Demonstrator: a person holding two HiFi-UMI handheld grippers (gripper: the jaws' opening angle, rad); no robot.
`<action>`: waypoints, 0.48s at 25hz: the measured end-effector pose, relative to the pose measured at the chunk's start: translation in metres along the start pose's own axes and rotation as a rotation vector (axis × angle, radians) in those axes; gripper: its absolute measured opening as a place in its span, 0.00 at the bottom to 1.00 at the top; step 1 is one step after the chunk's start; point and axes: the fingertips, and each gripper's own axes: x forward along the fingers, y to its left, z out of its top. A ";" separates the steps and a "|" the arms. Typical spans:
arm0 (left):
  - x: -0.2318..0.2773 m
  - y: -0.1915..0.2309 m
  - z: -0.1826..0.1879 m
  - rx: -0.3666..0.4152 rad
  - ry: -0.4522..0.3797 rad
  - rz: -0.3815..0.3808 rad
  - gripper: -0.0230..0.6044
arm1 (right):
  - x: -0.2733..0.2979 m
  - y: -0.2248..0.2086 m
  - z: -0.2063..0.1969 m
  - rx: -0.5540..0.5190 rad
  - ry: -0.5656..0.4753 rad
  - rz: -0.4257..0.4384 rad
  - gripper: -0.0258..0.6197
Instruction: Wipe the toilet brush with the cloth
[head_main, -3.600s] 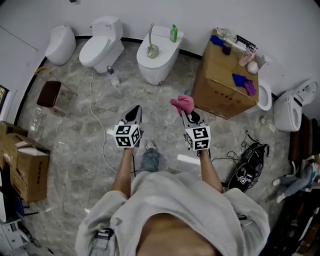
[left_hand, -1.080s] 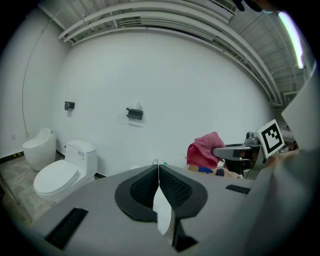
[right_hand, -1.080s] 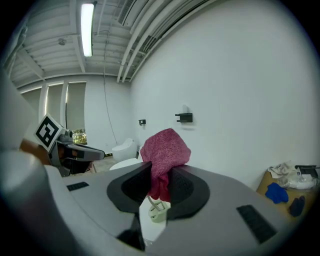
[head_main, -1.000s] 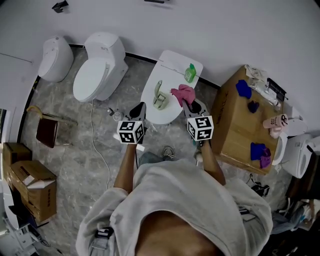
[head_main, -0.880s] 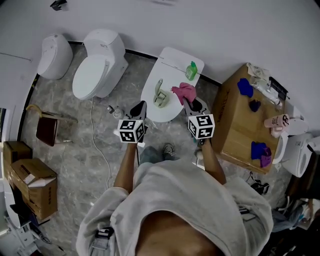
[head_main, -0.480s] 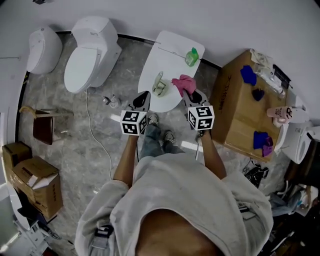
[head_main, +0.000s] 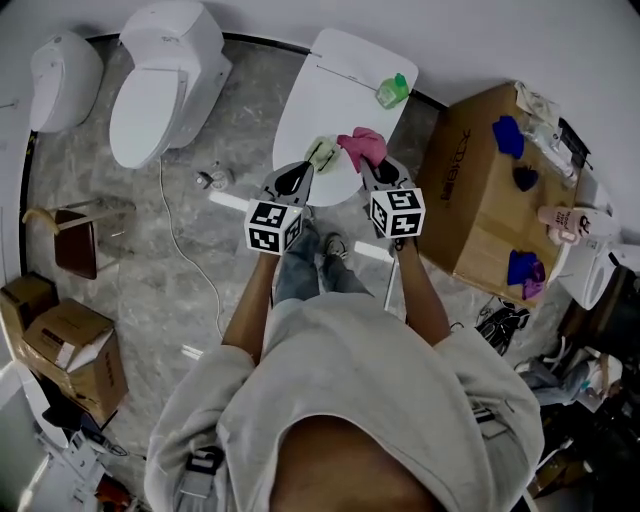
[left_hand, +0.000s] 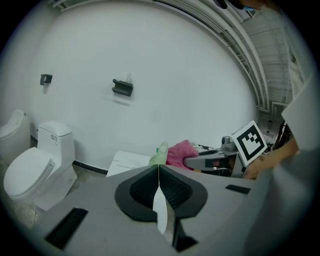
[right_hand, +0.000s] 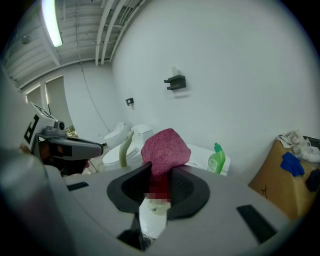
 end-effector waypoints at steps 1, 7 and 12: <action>0.002 0.001 0.000 -0.002 0.004 -0.005 0.07 | 0.005 0.001 0.001 0.000 0.004 0.005 0.18; 0.014 -0.004 -0.001 0.007 0.019 -0.037 0.07 | 0.019 0.016 0.004 -0.004 0.011 0.062 0.18; 0.022 -0.009 -0.005 0.018 0.037 -0.058 0.07 | 0.018 0.040 0.011 -0.038 0.000 0.142 0.18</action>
